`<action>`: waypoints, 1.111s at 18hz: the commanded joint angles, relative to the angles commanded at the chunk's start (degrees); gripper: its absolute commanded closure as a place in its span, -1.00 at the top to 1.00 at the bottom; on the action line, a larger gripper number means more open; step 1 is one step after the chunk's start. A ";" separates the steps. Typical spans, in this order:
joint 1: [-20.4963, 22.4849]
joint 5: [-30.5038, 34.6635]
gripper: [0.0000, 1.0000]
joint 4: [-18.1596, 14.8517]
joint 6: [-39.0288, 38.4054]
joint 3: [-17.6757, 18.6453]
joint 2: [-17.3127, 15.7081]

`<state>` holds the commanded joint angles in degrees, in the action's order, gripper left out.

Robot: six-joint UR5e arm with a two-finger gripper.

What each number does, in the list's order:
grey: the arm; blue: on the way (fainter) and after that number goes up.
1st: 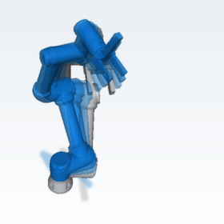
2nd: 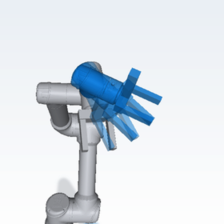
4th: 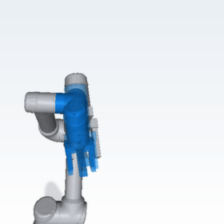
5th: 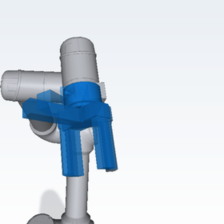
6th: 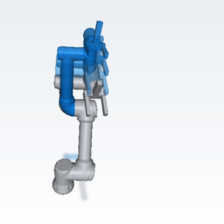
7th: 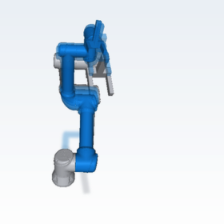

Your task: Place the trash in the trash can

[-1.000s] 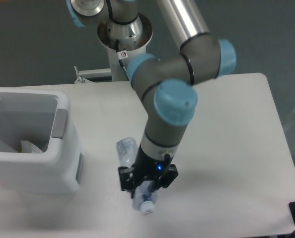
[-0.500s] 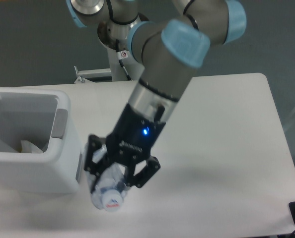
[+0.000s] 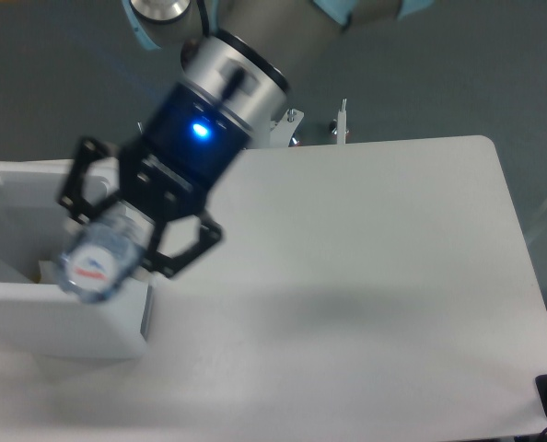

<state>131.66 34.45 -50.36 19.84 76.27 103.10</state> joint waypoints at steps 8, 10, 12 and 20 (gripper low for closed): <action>-5.54 0.26 0.04 0.62 4.59 5.55 -0.80; -5.54 0.26 0.60 0.70 4.68 7.30 -0.79; -5.63 0.35 0.90 0.70 4.68 8.01 -0.71; 2.62 0.18 0.99 0.53 4.50 7.49 1.65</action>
<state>134.28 34.63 -49.83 24.34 83.76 104.75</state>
